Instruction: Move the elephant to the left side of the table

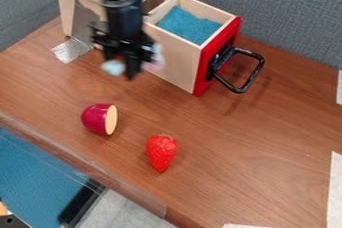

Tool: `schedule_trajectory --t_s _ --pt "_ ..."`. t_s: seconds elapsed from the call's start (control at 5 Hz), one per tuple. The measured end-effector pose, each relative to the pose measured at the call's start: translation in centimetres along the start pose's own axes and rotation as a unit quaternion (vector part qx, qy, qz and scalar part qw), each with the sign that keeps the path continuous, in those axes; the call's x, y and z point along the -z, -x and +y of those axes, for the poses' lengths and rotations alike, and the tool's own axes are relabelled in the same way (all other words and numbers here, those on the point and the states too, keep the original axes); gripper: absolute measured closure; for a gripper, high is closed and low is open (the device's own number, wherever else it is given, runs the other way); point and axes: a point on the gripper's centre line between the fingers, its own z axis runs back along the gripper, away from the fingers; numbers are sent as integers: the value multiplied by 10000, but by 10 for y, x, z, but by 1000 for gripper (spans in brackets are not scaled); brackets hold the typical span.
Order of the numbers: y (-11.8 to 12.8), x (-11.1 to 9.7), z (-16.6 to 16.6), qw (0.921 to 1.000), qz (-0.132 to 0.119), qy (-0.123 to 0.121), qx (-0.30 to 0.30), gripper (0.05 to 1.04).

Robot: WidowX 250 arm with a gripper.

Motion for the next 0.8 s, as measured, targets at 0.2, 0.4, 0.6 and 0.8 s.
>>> schedule_trajectory --t_s 0.2,0.4,0.6,0.8 --pt "6 10 49 9992 -197 -178 -313 669" --pt "12 27 71 9980 -126 -418 -458 669" --pt "16 40 81 9966 60 -615 -546 669" --pt "23 49 87 9947 323 -825 -530 589"
